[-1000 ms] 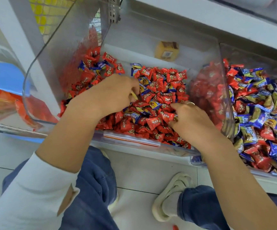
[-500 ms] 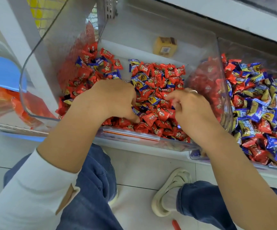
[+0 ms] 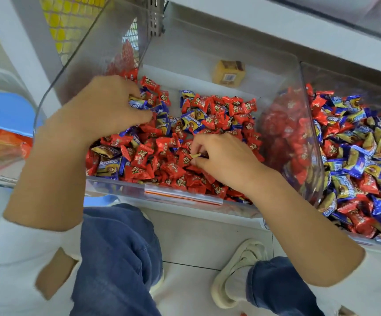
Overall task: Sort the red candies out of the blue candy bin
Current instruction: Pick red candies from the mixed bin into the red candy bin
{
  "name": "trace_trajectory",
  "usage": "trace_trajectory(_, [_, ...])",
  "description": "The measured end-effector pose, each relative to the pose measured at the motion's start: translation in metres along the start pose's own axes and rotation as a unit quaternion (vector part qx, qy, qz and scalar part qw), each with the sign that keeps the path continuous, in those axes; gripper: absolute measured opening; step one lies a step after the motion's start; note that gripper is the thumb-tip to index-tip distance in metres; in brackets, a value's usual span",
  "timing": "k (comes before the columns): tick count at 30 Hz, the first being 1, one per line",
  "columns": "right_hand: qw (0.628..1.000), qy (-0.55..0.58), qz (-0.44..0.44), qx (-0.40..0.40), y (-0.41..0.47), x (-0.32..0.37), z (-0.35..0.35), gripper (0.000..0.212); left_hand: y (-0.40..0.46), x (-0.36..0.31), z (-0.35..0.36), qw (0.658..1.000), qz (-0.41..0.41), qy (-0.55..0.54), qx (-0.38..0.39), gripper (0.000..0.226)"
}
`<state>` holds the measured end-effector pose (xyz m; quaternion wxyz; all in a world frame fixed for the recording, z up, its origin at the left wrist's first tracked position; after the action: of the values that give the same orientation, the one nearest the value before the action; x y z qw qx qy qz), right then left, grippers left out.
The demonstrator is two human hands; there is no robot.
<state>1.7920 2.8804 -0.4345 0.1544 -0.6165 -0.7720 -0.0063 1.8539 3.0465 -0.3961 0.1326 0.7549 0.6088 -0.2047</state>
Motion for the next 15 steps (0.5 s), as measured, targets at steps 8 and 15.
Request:
trace_trajectory(8, [0.992, 0.021, 0.052, -0.112, 0.025, -0.005, -0.042, 0.035, 0.006, 0.000, 0.007, 0.999, -0.023, -0.016, 0.019, 0.035])
trace_trajectory(15, [0.996, 0.011, 0.056, -0.062, 0.062, -0.015, -0.031, 0.030, 0.034, -0.021, 0.025, 0.995, 0.035, 0.074, 0.063, 0.021])
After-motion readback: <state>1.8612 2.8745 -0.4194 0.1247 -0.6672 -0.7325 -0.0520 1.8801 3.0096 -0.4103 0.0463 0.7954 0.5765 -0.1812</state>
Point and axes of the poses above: each hand's wrist, its own y-axis towards the middle knuckle, its own z-axis out of the palm, x = y × z, the point moved 8 cm from there along y, towards the middle knuckle
